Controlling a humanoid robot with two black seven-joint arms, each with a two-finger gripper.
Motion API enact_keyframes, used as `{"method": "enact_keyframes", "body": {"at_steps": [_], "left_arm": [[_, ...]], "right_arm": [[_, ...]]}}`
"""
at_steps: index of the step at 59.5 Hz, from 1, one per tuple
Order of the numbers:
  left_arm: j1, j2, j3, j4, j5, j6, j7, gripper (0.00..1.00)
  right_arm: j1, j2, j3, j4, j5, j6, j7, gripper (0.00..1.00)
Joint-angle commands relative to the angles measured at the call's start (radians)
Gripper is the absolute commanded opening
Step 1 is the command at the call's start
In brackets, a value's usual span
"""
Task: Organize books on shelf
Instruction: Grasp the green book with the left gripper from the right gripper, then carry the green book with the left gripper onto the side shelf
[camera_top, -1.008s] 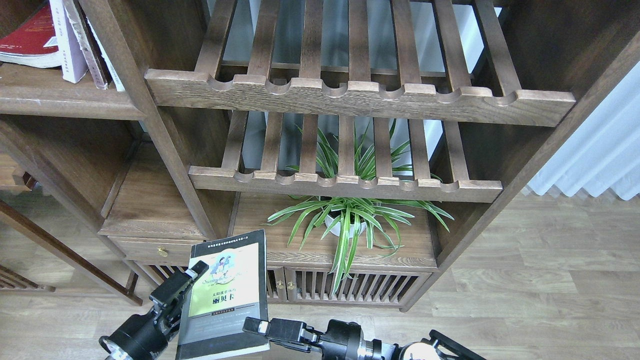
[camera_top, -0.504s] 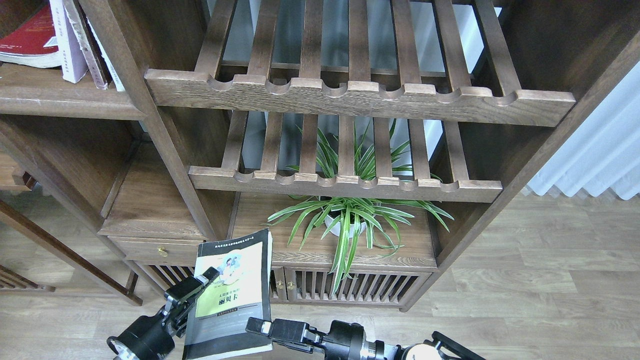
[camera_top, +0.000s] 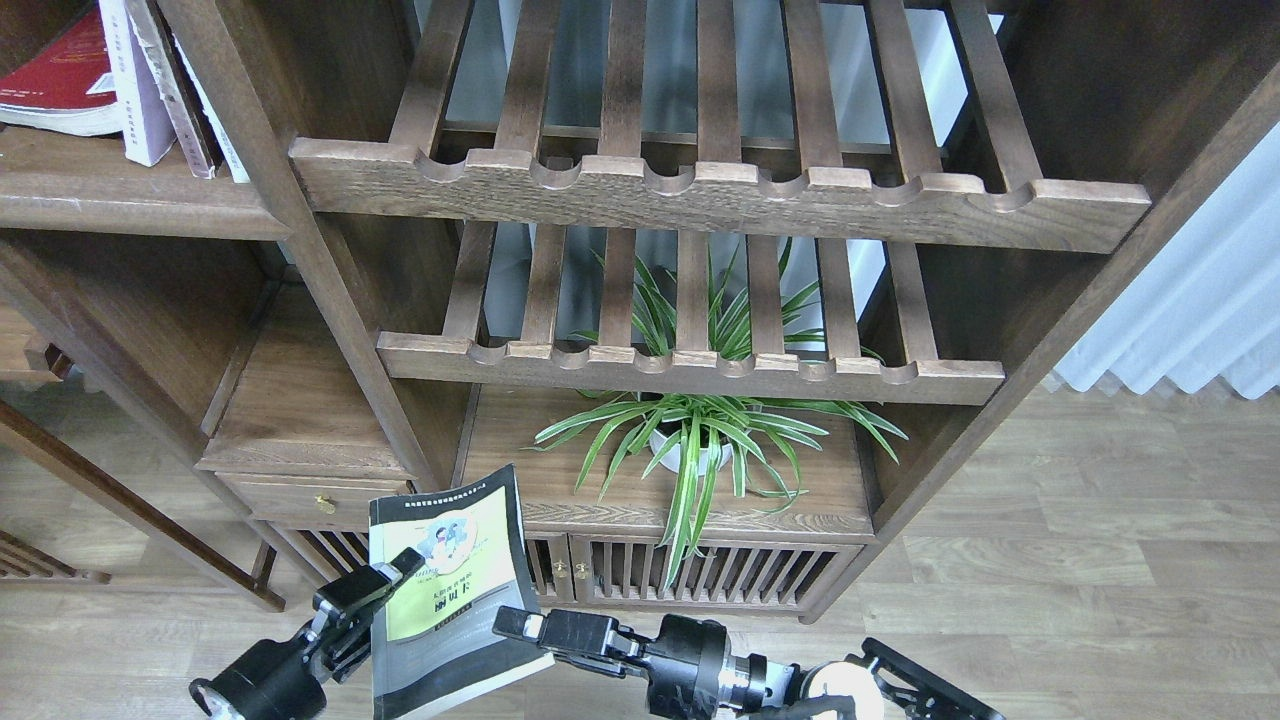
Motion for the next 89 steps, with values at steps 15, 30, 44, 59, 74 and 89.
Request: {"method": "enact_keyframes", "body": {"at_steps": [15,30,44,59,74,89], "left_arm": [[0.007,0.034,-0.021,-0.023,0.001,0.0,-0.001,0.09],[0.052,0.034,-0.165,-0.021,0.002,0.0,0.002,0.07],[0.164,0.056,-0.397,-0.069,0.031,0.0,0.054,0.07],[0.306,0.118,-0.671,-0.19,0.09,0.0,0.095,0.07],[0.339,0.177,-1.016,-0.248,0.106,0.0,0.171,0.05],[0.313,0.247,-1.285,-0.244,0.192,0.0,0.262,0.05]], "right_arm": [[-0.001,-0.001,0.014,-0.016,0.001,0.0,0.0,0.09],[-0.01,-0.001,0.01,-0.002,-0.02,0.0,0.0,1.0],[-0.015,-0.001,0.01,-0.018,-0.02,0.0,0.0,1.0],[-0.033,-0.001,0.013,-0.073,-0.016,0.0,0.0,1.0],[-0.05,-0.001,0.011,-0.074,-0.016,0.0,0.0,1.0],[-0.073,-0.001,0.011,-0.076,-0.016,0.0,0.0,1.0]]}}
